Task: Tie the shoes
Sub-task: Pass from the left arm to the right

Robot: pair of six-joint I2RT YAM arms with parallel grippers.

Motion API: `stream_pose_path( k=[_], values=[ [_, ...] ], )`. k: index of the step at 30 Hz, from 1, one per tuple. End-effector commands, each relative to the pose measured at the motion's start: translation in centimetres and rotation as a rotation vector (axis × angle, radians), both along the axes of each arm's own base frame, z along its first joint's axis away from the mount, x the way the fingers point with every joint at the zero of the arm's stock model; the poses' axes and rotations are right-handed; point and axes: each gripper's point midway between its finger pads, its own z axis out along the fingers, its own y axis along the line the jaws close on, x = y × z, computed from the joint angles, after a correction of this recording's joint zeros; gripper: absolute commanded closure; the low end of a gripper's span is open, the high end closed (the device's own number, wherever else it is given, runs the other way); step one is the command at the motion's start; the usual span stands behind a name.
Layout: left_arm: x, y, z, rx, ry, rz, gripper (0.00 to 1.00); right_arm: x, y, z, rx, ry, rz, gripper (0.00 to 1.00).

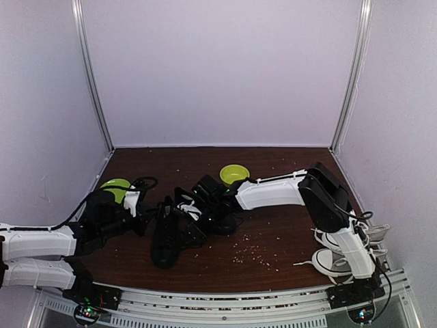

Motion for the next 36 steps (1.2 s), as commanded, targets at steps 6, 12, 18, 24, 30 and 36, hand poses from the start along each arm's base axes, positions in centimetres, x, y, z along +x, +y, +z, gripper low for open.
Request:
stream_pose_path(
  k=[6, 12, 18, 24, 30, 36],
  values=[
    [0.4, -0.1, 0.4, -0.034, -0.02, 0.004, 1.0, 1.7, 1.1, -1.8, -0.007, -0.003, -0.072, 0.71],
    [0.3, -0.3, 0.2, -0.034, -0.013, -0.004, 1.0, 1.3, 2.1, -1.9, 0.014, 0.012, -0.034, 0.76],
    [0.2, 0.0, 0.5, -0.044, -0.014, 0.004, 1.0, 1.1, 1.8, 0.2, 0.062, 0.0, -0.01, 1.0],
    [-0.4, 0.0, 0.7, -0.035, -0.011, -0.014, 0.78, -0.5, -0.7, 5.2, 0.104, -0.07, 0.046, 1.0],
    [0.4, 1.3, 2.7, 0.006, -0.038, 0.064, 0.39, -1.8, -1.9, 10.5, 0.191, -0.109, 0.063, 1.0],
    [0.6, 3.8, 8.4, 0.162, -0.113, 0.155, 0.02, -2.0, -0.7, 14.4, 0.281, -0.056, 0.048, 1.0]
  ],
)
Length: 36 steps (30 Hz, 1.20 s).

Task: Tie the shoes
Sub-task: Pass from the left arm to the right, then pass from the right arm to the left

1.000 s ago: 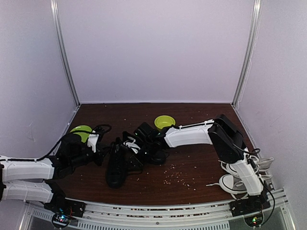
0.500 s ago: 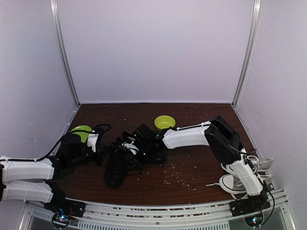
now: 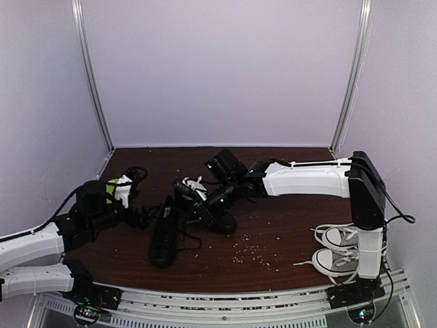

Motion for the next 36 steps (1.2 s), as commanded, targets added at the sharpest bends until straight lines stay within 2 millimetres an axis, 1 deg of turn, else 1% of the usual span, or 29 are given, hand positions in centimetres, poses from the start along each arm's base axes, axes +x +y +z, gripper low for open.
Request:
stream_pose_path(
  k=[1, 3, 4, 5, 6, 8, 10, 11, 12, 13, 14, 15, 16, 18, 19, 21, 22, 24, 27, 29, 30, 32, 33, 35, 36],
  values=[
    [0.6, 2.8, 5.7, 0.162, -0.078, 0.118, 0.02, 0.1, 1.3, 3.2, 0.09, 0.071, -0.011, 1.0],
    [0.9, 5.4, 8.0, 0.288, -0.068, 0.226, 0.02, 0.4, 1.9, 4.8, 0.141, 0.095, -0.024, 1.0],
    [1.1, 6.5, 9.5, 0.342, -0.074, 0.27, 0.02, 0.5, 2.2, 5.4, 0.16, 0.098, -0.032, 1.0],
    [1.1, 7.5, 10.9, 0.386, -0.08, 0.308, 0.02, 0.8, 2.5, 5.8, 0.17, 0.102, -0.05, 1.0],
    [1.2, 8.0, 12.0, 0.417, -0.095, 0.329, 0.02, 1.3, 2.7, 6.2, 0.176, 0.101, -0.074, 1.0],
    [1.5, 8.0, 14.1, 0.439, -0.157, 0.319, 0.02, 2.1, 3.0, 6.4, 0.174, 0.092, -0.117, 1.0],
    [1.7, 7.0, 15.7, 0.393, -0.259, 0.284, 0.02, 2.7, 3.2, 6.8, 0.184, 0.081, -0.144, 1.0],
    [1.9, 6.7, 17.6, 0.306, -0.342, 0.306, 0.02, 2.7, 3.3, 7.0, 0.197, 0.079, -0.147, 1.0],
    [1.9, 7.1, 18.5, 0.204, -0.392, 0.356, 0.02, 2.8, 3.4, 7.3, 0.207, 0.078, -0.152, 1.0],
    [1.8, 7.9, 18.9, 0.071, -0.4, 0.429, 0.02, 3.0, 3.4, 7.5, 0.211, 0.078, -0.164, 1.0],
    [1.4, 8.9, 18.9, -0.034, -0.389, 0.485, 0.02, 3.2, 3.4, 7.6, 0.209, 0.077, -0.176, 1.0],
    [1.0, 9.0, 18.7, -0.098, -0.398, 0.481, 0.02, 3.3, 3.4, 7.8, 0.206, 0.077, -0.177, 1.0],
    [0.4, 8.0, 18.5, -0.061, -0.444, 0.401, 0.02, 3.2, 3.5, 8.1, 0.208, 0.078, -0.17, 1.0],
    [-1.4, 4.7, 17.6, 0.029, -0.527, 0.153, 0.02, 3.1, 3.7, 8.8, 0.227, 0.091, -0.163, 1.0],
    [-2.2, 3.6, 17.0, 0.035, -0.542, 0.073, 0.02, 2.9, 3.8, 9.0, 0.236, 0.1, -0.16, 1.0],
    [-3.4, 1.7, 15.3, 0.056, -0.544, -0.066, 0.06, 2.8, 3.9, 9.1, 0.237, 0.107, -0.155, 1.0],
    [-3.9, 0.7, 14.3, 0.082, -0.536, -0.139, 0.08, 2.8, 4.0, 8.6, 0.22, 0.108, -0.15, 1.0],
    [-4.1, -0.3, 13.1, 0.106, -0.487, -0.198, 0.12, 2.7, 4.0, 8.1, 0.19, 0.096, -0.133, 1.0],
    [-2.9, -0.9, 12.2, 0.182, -0.382, -0.206, 0.14, 2.4, 3.8, 8.0, 0.168, 0.062, -0.089, 1.0],
    [-2.7, -2.1, 11.6, 0.22, -0.326, -0.276, 0.15, 2.1, 3.7, 8.1, 0.166, 0.041, -0.061, 1.0],
    [-2.9, -2.9, 11.3, 0.232, -0.302, -0.327, 0.17, 1.8, 3.6, 8.2, 0.166, 0.034, -0.04, 1.0],
    [-3.7, -4.2, 10.8, 0.256, -0.291, -0.435, 0.25, 1.3, 3.4, 8.2, 0.155, 0.025, -0.003, 1.0],
    [-4.2, -4.6, 10.6, 0.262, -0.295, -0.478, 0.31, 1.2, 3.3, 8.3, 0.154, 0.015, 0.009, 1.0],
    [-5.0, -4.8, 10.3, 0.278, -0.335, -0.527, 0.38, 0.8, 3.1, 8.4, 0.153, 0.002, 0.032, 1.0],
    [-5.2, -4.8, 10.1, 0.282, -0.357, -0.541, 0.39, 0.7, 3.0, 8.4, 0.154, -0.007, 0.043, 1.0]
  ],
)
